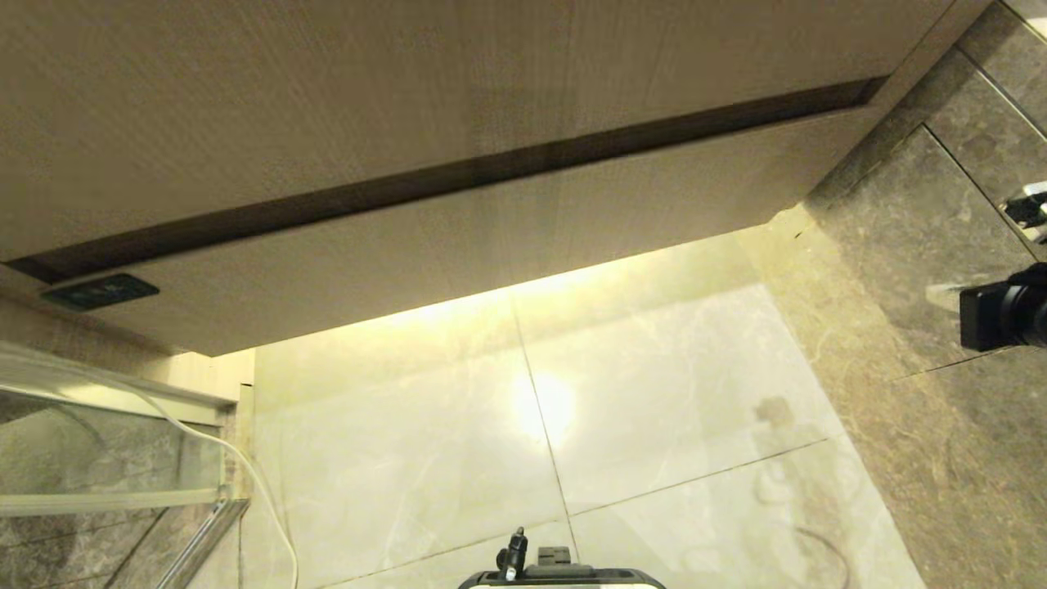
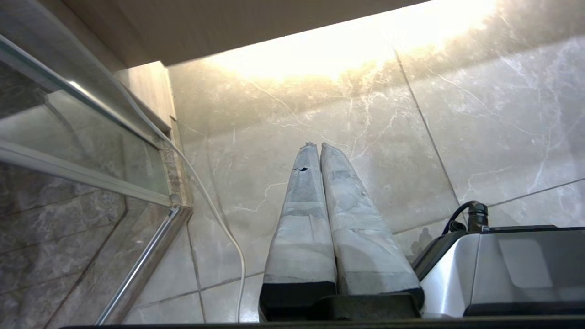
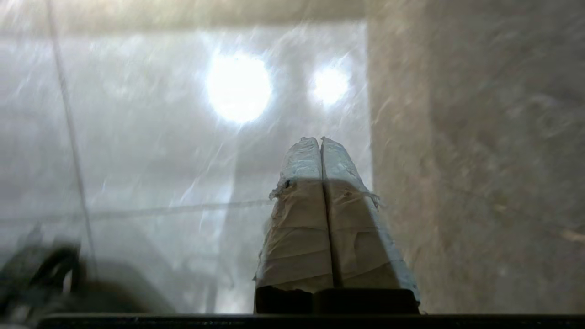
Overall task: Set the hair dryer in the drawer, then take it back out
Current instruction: Close the drawer, then pull open the drawer
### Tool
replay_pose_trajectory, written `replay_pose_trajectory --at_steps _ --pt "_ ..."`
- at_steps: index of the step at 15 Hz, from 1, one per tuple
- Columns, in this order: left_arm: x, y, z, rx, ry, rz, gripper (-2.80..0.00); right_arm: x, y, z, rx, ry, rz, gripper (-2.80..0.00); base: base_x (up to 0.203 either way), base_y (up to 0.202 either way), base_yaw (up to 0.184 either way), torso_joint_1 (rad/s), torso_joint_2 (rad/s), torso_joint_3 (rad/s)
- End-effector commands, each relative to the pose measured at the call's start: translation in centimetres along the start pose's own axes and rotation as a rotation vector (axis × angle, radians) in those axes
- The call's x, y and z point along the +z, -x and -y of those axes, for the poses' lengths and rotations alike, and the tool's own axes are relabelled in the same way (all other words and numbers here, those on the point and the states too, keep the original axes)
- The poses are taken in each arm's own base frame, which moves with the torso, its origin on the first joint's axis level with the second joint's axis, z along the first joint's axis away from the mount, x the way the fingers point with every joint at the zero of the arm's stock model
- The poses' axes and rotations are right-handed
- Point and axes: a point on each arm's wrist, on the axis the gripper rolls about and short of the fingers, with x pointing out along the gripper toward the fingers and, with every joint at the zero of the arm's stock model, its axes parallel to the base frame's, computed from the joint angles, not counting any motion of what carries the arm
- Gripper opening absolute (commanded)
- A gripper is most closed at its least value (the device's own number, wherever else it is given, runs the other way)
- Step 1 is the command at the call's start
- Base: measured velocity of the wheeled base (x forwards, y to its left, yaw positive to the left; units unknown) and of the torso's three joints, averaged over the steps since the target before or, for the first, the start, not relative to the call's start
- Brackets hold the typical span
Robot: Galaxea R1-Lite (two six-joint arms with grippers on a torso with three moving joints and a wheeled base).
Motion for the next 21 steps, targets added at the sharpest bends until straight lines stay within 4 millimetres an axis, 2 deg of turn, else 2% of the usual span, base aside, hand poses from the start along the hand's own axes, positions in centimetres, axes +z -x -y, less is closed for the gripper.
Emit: replay_pose_trajectory --at_steps 1,6,8,13,17,21 --pt "0.0 0.0 0.0 0.000 0.000 0.000 -2.80 -0.9 2.4 -0.7 -0.001 0.027 -0.003 -2.80 0.000 0.000 0.000 0.000 0.00 0.000" --pt "0.0 0.0 0.0 -0.002 0.000 0.000 -2.80 -1.8 5.8 -2.0 -0.006 0.066 0.027 -2.80 0.000 0.000 0.000 0.000 0.00 0.000" --pt "0.0 0.0 0.0 0.000 0.000 0.000 -2.80 -2.0 7.7 -2.4 -0.041 0.064 0.018 -2.80 0.000 0.000 0.000 0.000 0.00 0.000" --pt "-0.1 0.0 0.0 0.001 0.000 -0.002 -2.80 -4.3 12.8 -4.0 -0.147 0.070 0.020 -2.80 0.000 0.000 0.000 0.000 0.00 0.000" --pt "0.0 0.0 0.0 0.000 0.000 -0.001 -2.80 -7.1 14.7 -5.1 -0.160 0.073 0.026 -2.80 0.000 0.000 0.000 0.000 0.00 0.000" --pt "0.0 0.0 0.0 0.000 0.000 0.000 -2.80 -8.4 15.5 -5.7 -0.156 0.077 0.046 -2.80 0.000 0.000 0.000 0.000 0.00 0.000"
